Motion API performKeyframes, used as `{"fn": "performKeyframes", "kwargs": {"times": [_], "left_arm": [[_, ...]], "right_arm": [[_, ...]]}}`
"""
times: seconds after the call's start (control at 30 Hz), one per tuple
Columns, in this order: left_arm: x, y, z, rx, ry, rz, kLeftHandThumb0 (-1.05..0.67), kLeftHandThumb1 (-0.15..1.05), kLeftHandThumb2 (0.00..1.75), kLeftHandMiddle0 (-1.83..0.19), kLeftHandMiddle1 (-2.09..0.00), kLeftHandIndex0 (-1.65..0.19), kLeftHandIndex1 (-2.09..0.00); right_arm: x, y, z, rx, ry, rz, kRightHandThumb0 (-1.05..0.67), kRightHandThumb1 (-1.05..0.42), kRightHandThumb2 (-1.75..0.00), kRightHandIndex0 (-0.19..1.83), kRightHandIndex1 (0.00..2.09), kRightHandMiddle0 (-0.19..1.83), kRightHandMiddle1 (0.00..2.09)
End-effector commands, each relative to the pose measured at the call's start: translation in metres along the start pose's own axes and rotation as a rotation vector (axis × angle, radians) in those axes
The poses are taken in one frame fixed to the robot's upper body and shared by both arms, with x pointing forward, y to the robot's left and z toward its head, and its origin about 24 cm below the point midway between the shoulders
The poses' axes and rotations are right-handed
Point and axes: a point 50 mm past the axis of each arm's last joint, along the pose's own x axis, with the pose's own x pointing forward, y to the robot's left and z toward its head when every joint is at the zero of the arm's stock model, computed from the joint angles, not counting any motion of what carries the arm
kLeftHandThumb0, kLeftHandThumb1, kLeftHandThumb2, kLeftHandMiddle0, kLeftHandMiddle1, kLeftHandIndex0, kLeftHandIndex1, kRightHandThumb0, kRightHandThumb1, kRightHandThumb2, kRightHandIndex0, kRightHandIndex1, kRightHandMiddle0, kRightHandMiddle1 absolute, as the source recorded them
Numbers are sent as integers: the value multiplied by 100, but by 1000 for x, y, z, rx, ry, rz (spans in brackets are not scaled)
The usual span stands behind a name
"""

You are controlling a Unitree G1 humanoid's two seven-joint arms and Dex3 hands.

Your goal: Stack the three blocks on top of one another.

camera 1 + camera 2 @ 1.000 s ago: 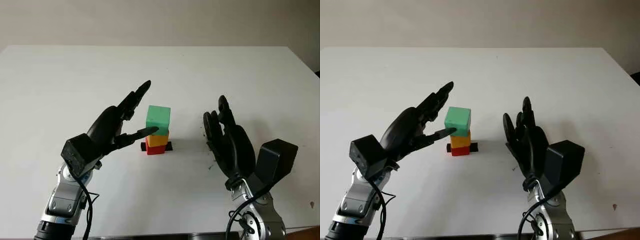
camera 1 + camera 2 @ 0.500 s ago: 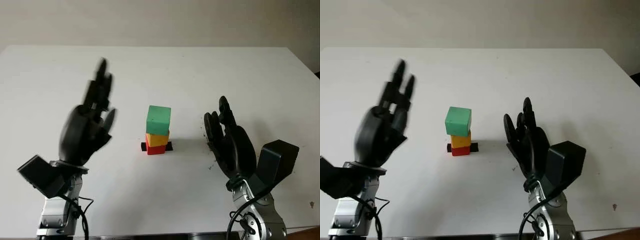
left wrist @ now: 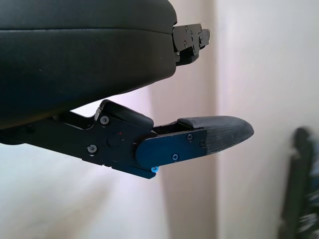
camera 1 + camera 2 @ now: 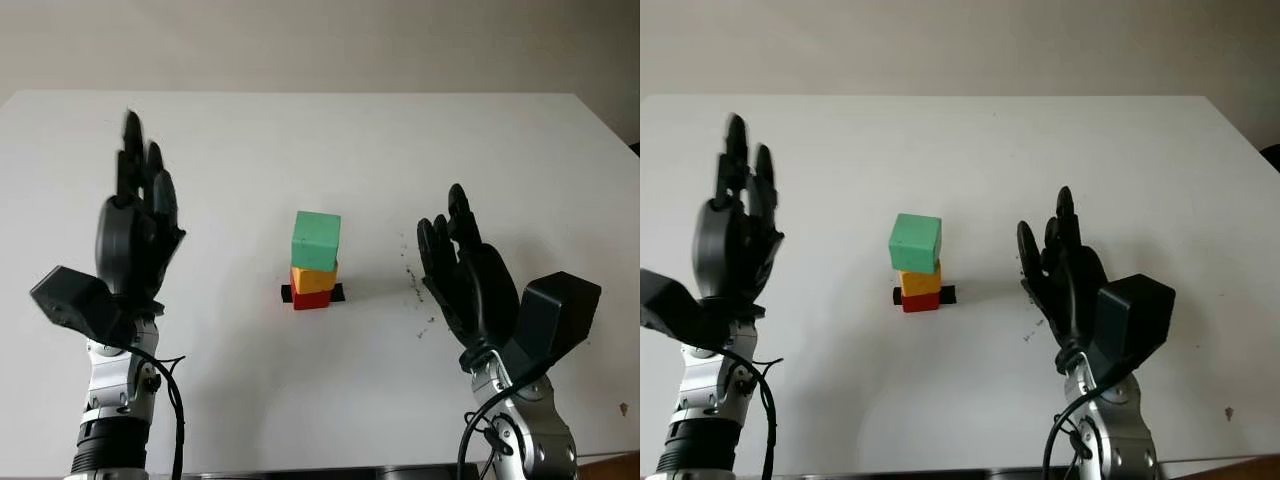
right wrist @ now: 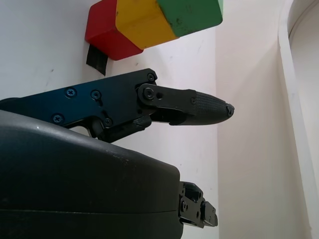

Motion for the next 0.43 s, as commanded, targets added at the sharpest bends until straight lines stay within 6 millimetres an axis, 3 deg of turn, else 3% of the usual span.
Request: {"fn": "performKeyframes", "kwargs": {"times": [0.0,0.4], "left_arm": [[3,1,1,29,15,-39,-76,105,58,13,-5,16,-4],[-7,-4,-14,-32,114,-80,-75,105,55,11,-6,12,-6]], "right_arm": [[3,-3,5,1,-25,4,-66,-105,-54,-19,0,-19,0],[5,-5,2,-77,13,-40,-63,-105,-57,-19,0,-19,0]]}}
